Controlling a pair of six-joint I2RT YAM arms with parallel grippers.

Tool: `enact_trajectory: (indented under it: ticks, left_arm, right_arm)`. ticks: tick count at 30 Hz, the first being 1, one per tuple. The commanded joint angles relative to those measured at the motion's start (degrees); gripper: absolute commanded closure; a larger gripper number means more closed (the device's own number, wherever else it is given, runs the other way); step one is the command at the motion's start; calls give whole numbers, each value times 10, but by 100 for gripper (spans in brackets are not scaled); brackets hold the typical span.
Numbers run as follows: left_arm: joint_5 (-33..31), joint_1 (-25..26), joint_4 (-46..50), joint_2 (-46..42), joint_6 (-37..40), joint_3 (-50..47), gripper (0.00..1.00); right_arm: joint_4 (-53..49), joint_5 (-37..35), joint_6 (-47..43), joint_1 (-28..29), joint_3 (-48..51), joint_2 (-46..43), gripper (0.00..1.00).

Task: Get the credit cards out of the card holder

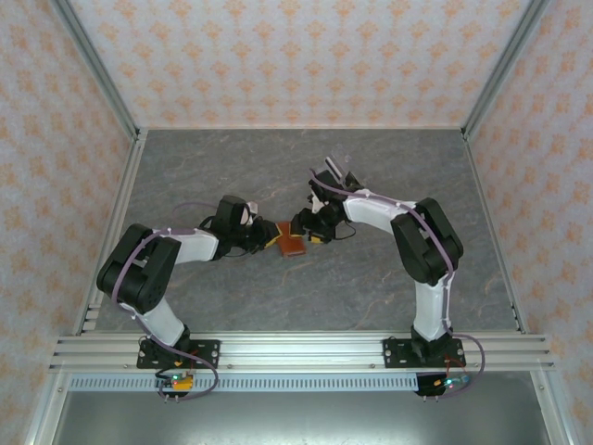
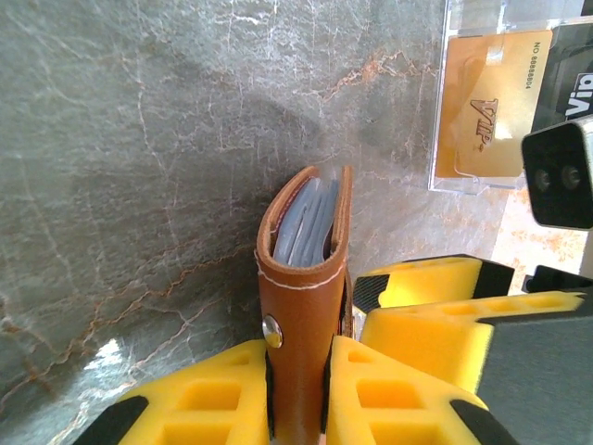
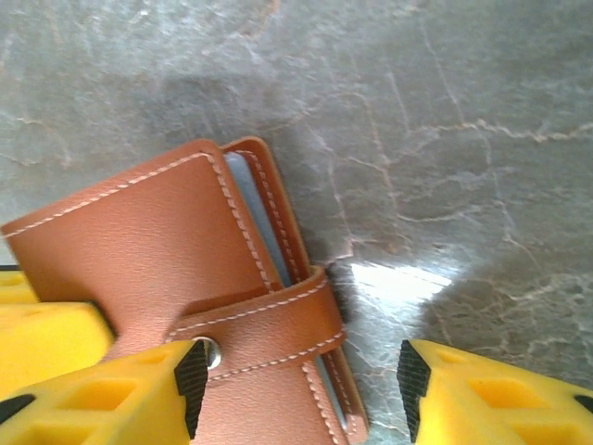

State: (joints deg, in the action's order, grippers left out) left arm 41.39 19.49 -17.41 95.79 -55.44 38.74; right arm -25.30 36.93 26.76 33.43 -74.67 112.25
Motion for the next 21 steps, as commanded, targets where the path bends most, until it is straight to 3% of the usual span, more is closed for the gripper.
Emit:
enact_trajectory:
  ticks: [1,9,21]
  left_arm:
    - [2,4,17,-8,12,10,84]
    - [2,4,28,-5,14,20,86]
    - [3,5,35,-8,10,27,88]
  right_arm:
    - [44,1,22,1,4,-21,39]
    - [3,-13,-1,10,-31,2,38]
    - [-53,-10,-32,19,-64,39,44]
